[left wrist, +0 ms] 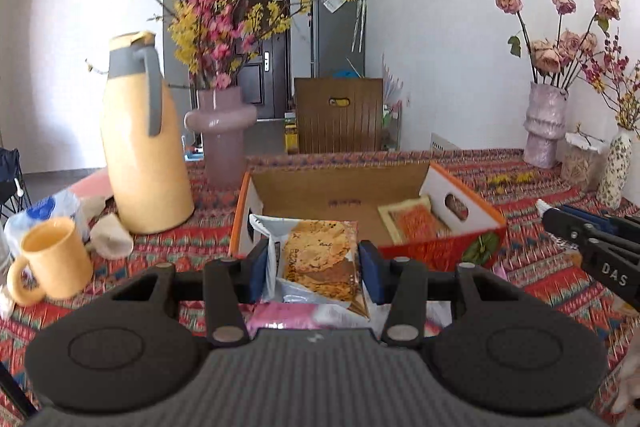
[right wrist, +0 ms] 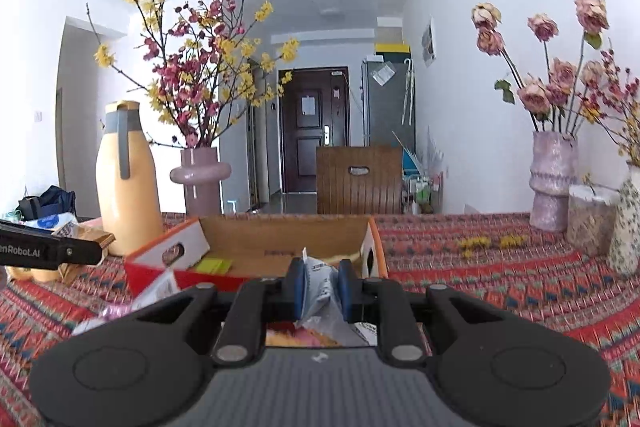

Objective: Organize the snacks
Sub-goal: 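Carry both packets into the box and open both grippers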

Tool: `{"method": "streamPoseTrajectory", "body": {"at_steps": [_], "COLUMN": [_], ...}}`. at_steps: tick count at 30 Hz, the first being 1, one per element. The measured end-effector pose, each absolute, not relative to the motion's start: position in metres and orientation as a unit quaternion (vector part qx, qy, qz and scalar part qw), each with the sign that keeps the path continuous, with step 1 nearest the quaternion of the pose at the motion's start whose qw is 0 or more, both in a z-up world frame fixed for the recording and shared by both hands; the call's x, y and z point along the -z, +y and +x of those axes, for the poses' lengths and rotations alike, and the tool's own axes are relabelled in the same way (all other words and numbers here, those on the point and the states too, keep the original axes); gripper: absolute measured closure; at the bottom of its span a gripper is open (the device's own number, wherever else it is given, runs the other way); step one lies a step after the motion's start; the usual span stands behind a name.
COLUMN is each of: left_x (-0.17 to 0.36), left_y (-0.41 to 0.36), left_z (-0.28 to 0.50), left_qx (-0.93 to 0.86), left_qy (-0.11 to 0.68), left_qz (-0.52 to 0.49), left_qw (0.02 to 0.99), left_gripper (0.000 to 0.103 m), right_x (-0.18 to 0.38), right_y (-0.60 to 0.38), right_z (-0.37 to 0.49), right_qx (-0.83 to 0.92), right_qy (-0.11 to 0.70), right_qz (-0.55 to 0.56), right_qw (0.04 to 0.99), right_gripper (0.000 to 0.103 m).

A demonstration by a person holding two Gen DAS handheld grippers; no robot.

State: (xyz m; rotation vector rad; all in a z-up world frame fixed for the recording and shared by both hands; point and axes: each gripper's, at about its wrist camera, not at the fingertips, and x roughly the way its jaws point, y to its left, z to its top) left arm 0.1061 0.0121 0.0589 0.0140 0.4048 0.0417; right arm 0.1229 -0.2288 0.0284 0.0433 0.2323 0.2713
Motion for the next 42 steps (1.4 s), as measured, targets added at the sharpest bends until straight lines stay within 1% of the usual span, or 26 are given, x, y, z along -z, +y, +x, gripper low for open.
{"method": "streamPoseTrajectory", "body": {"at_steps": [10, 16, 22, 28, 31, 33, 35, 36, 37, 39, 40, 41, 42], "left_x": [-0.074, -0.067, -0.049, -0.017, -0.014, -0.015, -0.016, -0.017, -0.019, -0.023, -0.024, -0.025, -0.026], "left_y": [0.014, 0.024, 0.030, 0.035, 0.035, 0.036, 0.037, 0.036, 0.037, 0.036, 0.037, 0.039, 0.039], "left_z": [0.167, 0.211, 0.250, 0.265, 0.266, 0.264, 0.261, 0.258, 0.255, 0.251, 0.249, 0.248, 0.246], "left_qx": [-0.032, -0.051, -0.062, -0.062, -0.054, -0.049, -0.048, -0.047, -0.048, -0.046, -0.047, -0.050, -0.056], "left_qy": [0.199, 0.218, 0.236, 0.264, 0.269, 0.266, 0.257, 0.250, 0.242, 0.230, 0.225, 0.220, 0.215], "left_qz": [0.000, -0.009, -0.024, -0.030, -0.033, -0.037, -0.040, -0.042, -0.044, -0.049, -0.053, -0.057, -0.059], "left_qw": [0.980, 0.975, 0.970, 0.962, 0.961, 0.962, 0.964, 0.966, 0.968, 0.971, 0.972, 0.972, 0.973], "left_gripper": [0.055, 0.055, 0.056, 0.056, 0.055, 0.053, 0.041, 0.038, 0.032, 0.029, 0.021, 0.011, 0.006], "right_x": [-0.052, -0.053, -0.043, -0.017, -0.010, -0.006, -0.003, -0.002, -0.001, -0.002, -0.003, -0.004, -0.006], "right_y": [-0.208, -0.190, -0.171, -0.163, -0.163, -0.159, -0.157, -0.158, -0.158, -0.161, -0.163, -0.167, -0.169], "right_z": [0.193, 0.238, 0.283, 0.312, 0.319, 0.321, 0.324, 0.324, 0.325, 0.324, 0.322, 0.320, 0.317], "right_qx": [-0.138, -0.143, -0.149, -0.150, -0.155, -0.152, -0.149, -0.150, -0.150, -0.145, -0.145, -0.143, -0.139], "right_qy": [0.102, 0.118, 0.157, 0.194, 0.209, 0.217, 0.227, 0.231, 0.236, 0.236, 0.235, 0.231, 0.226], "right_qz": [0.012, 0.006, 0.012, 0.020, 0.022, 0.015, 0.011, 0.012, 0.014, 0.020, 0.024, 0.030, 0.035], "right_qw": [0.985, 0.983, 0.976, 0.969, 0.965, 0.964, 0.962, 0.961, 0.960, 0.961, 0.961, 0.962, 0.963], "right_gripper": [0.086, 0.086, 0.086, 0.086, 0.086, 0.086, 0.085, 0.085, 0.084, 0.078, 0.064, 0.044, 0.032]}}
